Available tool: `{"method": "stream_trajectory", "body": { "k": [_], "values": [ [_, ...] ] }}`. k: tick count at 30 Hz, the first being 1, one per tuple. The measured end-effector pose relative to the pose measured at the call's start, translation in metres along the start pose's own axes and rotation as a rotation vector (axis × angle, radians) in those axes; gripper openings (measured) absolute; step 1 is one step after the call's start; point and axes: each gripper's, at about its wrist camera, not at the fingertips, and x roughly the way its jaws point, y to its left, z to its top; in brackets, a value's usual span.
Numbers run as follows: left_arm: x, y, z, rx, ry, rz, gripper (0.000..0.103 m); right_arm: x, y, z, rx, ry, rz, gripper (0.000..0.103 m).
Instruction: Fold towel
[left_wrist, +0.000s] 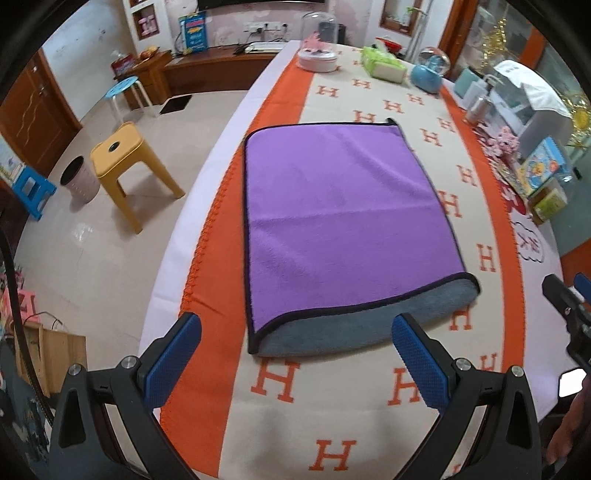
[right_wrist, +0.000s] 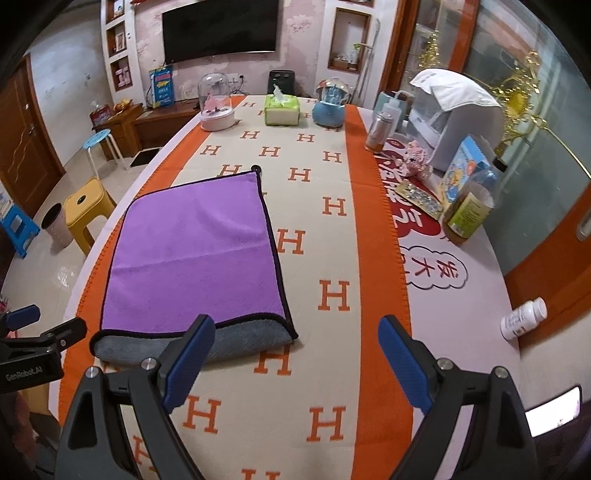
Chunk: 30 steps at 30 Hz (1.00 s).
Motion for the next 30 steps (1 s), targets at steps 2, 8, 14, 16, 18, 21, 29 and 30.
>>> {"method": "stream_trajectory", "body": {
  "k": [2,8,14,16,18,21,29,30],
  "values": [
    [0.010,0.006,-0.003,-0.009,0.015,-0.001,0.102,0.011,-0.002,0.001,-0.021,0.012,0.030,0.090],
    [0.041,0.024,-0.017,-0.034,0.053,-0.018,0.102,0.054,-0.005,-0.001,-0.146,0.075,0.151,0.081],
    [0.072,0.031,-0.030,-0.016,0.115,-0.056,0.093,0.091,-0.008,-0.004,-0.253,0.141,0.272,0.069],
    [0.078,0.033,-0.031,-0.008,0.119,-0.069,0.090,0.102,-0.008,-0.004,-0.283,0.163,0.307,0.065],
    [0.082,0.035,-0.030,0.001,0.117,-0.089,0.084,0.114,-0.008,-0.004,-0.300,0.192,0.338,0.059],
    [0.085,0.035,-0.027,0.018,0.114,-0.124,0.074,0.128,-0.005,-0.004,-0.337,0.231,0.381,0.052],
    [0.090,0.030,-0.019,0.093,0.124,-0.194,0.049,0.140,0.000,-0.003,-0.423,0.258,0.446,0.043],
    [0.090,0.029,-0.018,0.100,0.124,-0.199,0.048,0.142,0.000,-0.002,-0.427,0.261,0.453,0.042]
  ]
}}
